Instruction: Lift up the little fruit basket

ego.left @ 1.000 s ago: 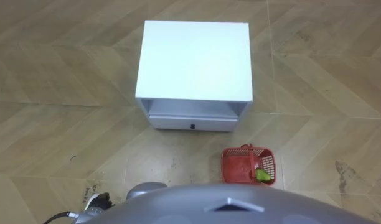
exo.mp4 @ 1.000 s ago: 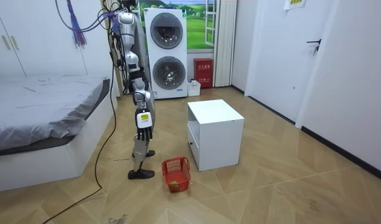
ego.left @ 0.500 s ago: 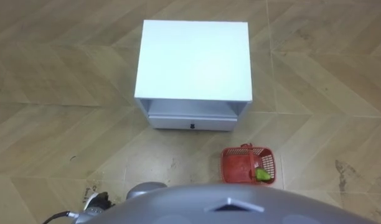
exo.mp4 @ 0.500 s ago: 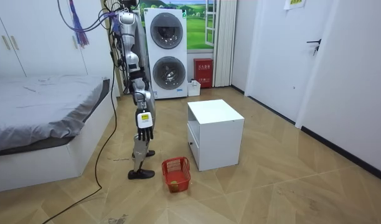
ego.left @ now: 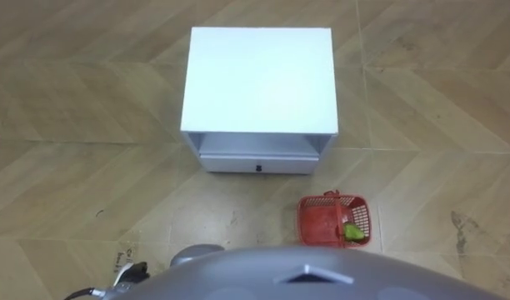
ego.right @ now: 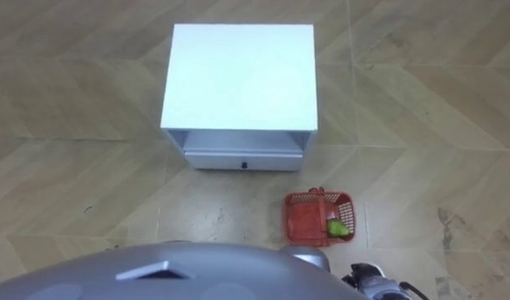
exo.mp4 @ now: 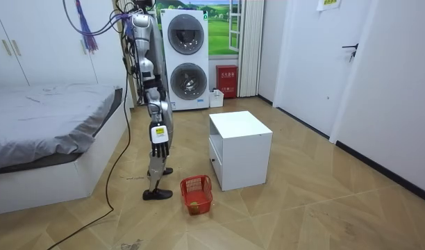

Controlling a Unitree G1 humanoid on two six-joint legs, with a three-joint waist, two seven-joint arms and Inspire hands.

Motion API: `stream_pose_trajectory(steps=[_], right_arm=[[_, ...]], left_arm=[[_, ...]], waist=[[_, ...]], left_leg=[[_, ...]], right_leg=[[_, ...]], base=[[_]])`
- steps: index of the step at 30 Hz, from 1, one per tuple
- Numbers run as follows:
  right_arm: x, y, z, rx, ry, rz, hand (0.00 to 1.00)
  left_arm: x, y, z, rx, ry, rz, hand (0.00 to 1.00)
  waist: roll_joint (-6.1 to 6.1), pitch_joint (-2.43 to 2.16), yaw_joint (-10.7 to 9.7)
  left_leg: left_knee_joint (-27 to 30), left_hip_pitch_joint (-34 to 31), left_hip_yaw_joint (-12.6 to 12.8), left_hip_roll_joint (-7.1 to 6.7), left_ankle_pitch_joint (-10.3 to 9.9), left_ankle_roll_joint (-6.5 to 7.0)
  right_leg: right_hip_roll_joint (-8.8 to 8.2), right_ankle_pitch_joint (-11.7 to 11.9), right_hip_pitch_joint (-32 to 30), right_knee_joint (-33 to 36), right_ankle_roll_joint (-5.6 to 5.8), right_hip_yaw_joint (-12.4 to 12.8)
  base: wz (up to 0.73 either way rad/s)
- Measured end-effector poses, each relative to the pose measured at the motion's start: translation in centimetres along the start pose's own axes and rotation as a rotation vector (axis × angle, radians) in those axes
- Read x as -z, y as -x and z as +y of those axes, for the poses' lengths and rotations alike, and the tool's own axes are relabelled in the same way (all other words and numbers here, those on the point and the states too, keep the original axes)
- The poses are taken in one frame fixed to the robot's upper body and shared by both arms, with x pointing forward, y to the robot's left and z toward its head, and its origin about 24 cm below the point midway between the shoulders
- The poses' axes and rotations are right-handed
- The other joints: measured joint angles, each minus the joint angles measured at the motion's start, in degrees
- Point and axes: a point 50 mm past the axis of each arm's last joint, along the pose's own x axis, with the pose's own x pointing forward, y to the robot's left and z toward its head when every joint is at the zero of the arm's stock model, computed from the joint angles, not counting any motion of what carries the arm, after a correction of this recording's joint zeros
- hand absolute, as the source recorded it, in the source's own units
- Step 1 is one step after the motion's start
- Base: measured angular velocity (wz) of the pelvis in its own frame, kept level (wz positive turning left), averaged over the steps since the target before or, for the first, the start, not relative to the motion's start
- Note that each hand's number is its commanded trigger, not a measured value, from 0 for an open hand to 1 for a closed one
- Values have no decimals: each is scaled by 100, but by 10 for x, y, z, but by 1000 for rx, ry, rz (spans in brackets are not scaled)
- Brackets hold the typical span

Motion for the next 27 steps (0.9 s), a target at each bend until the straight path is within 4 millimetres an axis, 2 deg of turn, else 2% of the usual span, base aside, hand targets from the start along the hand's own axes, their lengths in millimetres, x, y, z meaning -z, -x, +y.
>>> stream_pose_trajectory(steps=[3, 5, 6, 8, 9, 10, 11, 12, 13, 14, 15, 16, 17, 19, 20, 21, 22, 23, 24, 25, 26, 27], right_arm=[[3, 0, 0, 4, -44, 8, 0], [3, 0, -1, 8, -68, 2, 0], [1, 0, -3, 11, -74, -5, 0], [-10, 0, -7, 22, -74, -37, 0], [-15, 1, -13, 40, -73, -59, 0], [-23, 1, -19, 57, -92, -85, 0], [-28, 2, -20, 63, -109, -99, 0], [-32, 2, -20, 66, -146, -116, 0], [-28, 2, -17, 59, -179, -104, 0], [-30, 2, -18, 61, -191, -110, 0], [-43, 4, -25, 85, -221, -151, 0], [-60, 7, -33, 114, -258, -211, 0], [-71, 9, -37, 128, -275, -247, 0], [-109, 19, -48, 148, -313, -380, 0], [-119, 22, -50, 147, -306, -409, 0], [-132, 26, -49, 140, -298, -450, 0], [-142, 30, -49, 130, -310, -480, 0], [-146, 31, -50, 128, -312, -491, 0], [-147, 31, -50, 121, -330, -501, 0], [-147, 31, -50, 115, -344, -501, 0], [-144, 30, -49, 110, -352, -490, 0], [-139, 27, -47, 104, -361, -469, 0]], left_arm=[[1, 0, 0, 0, 0, 0, 0], [1, 0, 1, -3, 8, -2, 0], [2, 0, 2, -6, 26, -2, 0], [4, -1, 6, -14, 56, 2, 0], [3, -1, 8, -16, 72, -5, 0], [1, -1, 13, -27, 97, -19, 0], [-3, -2, 18, -38, 111, -33, 0], [-9, -3, 27, -56, 121, -49, 0], [-10, -3, 34, -73, 119, -62, 0], [-10, -3, 37, -79, 124, -64, 0], [-13, -2, 42, -93, 146, -74, 0], [-13, -2, 45, -97, 172, -69, 0], [-15, -2, 46, -101, 179, -71, 0], [-32, -2, 54, -127, 190, -108, 0], [-40, -2, 57, -140, 191, -127, 0], [-52, -1, 64, -162, 196, -152, 0], [-63, 0, 70, -184, 208, -175, 0], [-68, 1, 72, -196, 215, -188, 0], [-76, 2, 76, -214, 233, -210, 0], [-81, 3, 77, -221, 252, -219, 0], [-82, 3, 77, -221, 257, -217, 0], [-84, 3, 77, -217, 262, -221, 0]], waist=[[-42, -23, -12], [-46, -24, -1], [-47, -22, 1], [-74, -6, 6], [-72, -17, 4], [-30, -68, 1], [-36, -50, -21], [-141, 11, -69], [-266, 13, 72], [-366, 3, 171], [-460, -23, 296], [-501, -24, 368], [-509, -21, 371], [-541, -35, 377], [-539, -9, 373], [-570, 11, 381], [-599, 28, 381], [-608, 48, 349], [-600, 72, 310], [-615, 86, 313], [-610, 88, 316], [-584, 109, 315]], left_leg=[[68, -69, 14, -25, -2, 4], [148, -165, 168, -26, -31, 52], [311, -286, 257, -31, -75, 128], [685, -627, 395, -53, -186, 328], [693, -873, 380, -147, -178, 389], [707, -1108, 554, -67, -193, 403], [793, -1244, 746, -26, -236, 450], [1053, -1434, 1001, -18, -306, 561], [1173, -1480, 1157, -97, -373, 617], [1245, -1523, 1245, -137, -417, 646], [1519, -1745, 1366, -138, -556, 681], [1901, -2035, 1411, -116, -683, 725], [2105, -2215, 1420, -101, -736, 771], [2949, -3043, 1429, -44, -866, 921], [3170, -3262, 1426, -27, -895, 945], [3593, -3652, 1426, -23, -1014, 936], [4147, -4098, 1419, -22, -1222, 900], [4485, -4334, 1417, -24, -1316, 917], [5208, -4803, 1392, -24, -1500, 965], [5809, -5212, 1355, -28, -1622, 989], [6079, -5397, 1310, -32, -1677, 970], [6559, -5716, 1141, -81, -1794, 902]], right_leg=[[-34, -11, -58, 37, 19, -8], [-65, -31, -197, 177, 33, -9], [-82, -32, -328, 305, 36, 30], [-135, -21, -519, 543, 33, 335], [-159, -19, -725, 618, 40, 534], [-146, -51, -1006, 753, 159, 470], [-182, -145, -1198, 1093, 181, 336], [-379, -370, -1461, 2261, 111, -5], [-503, -383, -1524, 3366, 109, -79], [-561, -366, -1540, 3871, 130, -59], [-576, -257, -1538, 4600, 178, 2], [-582, -87, -1471, 5004, 215, 2], [-582, -23, -1419, 5113, 220, -1], [-584, 57, -1203, 5172, 229, -12], [-588, 53, -1161, 5148, 237, -7], [-647, 47, -1143, 5067, 257, 42], [-763, -37, -1159, 5070, 373, 85], [-834, -131, -1163, 5084, 434, 87], [-891, -961, -1254, 5542, 555, 88], [-953, -1576, -1443, 6118, 467, 129], [-967, -1797, -1549, 6418, 431, 141], [-987, -2061, -1784, 7055, 321, 181]], base=[[0], [-10], [-23], [-23], [-10], [0], [50], [79], [71], [16], [-23], [-23], [-10], [8], [11], [6], [8], [22], [28], [23], [0], [-4]])
